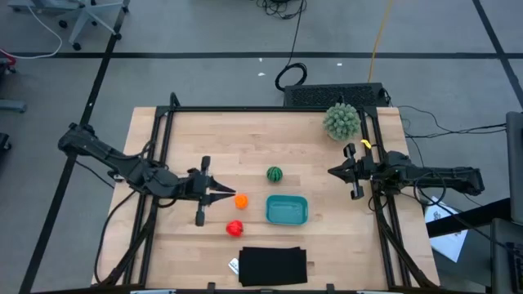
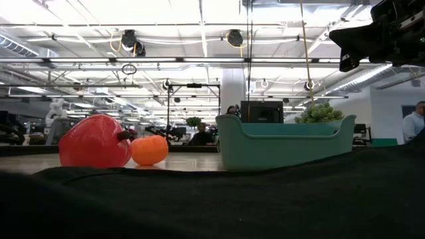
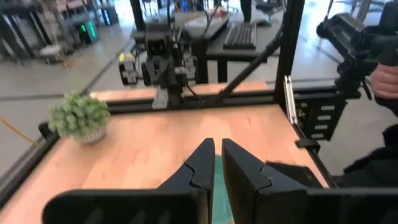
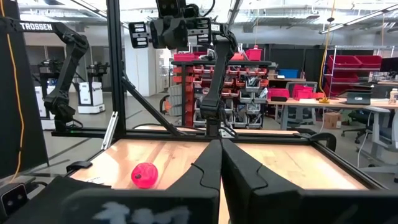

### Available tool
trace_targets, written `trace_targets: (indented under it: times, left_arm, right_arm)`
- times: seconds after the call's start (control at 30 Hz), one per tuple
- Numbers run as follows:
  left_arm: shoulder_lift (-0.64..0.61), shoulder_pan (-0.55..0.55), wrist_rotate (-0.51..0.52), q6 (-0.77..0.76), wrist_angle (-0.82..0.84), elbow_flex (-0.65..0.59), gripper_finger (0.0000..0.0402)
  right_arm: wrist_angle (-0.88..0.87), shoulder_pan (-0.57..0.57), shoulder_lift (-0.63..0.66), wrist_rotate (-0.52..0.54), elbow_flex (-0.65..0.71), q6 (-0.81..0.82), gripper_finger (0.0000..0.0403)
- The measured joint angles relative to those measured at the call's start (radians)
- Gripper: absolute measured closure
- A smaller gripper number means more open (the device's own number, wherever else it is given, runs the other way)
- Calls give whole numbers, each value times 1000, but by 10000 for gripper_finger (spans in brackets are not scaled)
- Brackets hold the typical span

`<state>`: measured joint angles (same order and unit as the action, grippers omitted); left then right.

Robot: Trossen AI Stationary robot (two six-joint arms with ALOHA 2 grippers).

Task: Pick and placing Produce into tupperware
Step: Put the apple into the blue bin

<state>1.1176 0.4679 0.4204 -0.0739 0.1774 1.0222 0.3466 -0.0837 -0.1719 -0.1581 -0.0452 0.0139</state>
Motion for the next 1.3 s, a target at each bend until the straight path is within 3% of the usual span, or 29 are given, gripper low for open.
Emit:
trace_targets:
  times: [0.5,0.83,1.1,1.3]
  left_arm:
    - [250,-53,-131,-142,561,393,367]
    - [358,-155,-347,-204,867,627,367]
    - [400,-195,-425,-263,1067,732,367]
    - [403,-211,-480,-313,1141,743,366]
  right_arm:
    - [0,0,0,0,0,-1,403]
    - [0,0,0,0,0,0,403]
    - [0,0,0,0,0,-3,403]
    - [0,0,0,0,0,-3,403]
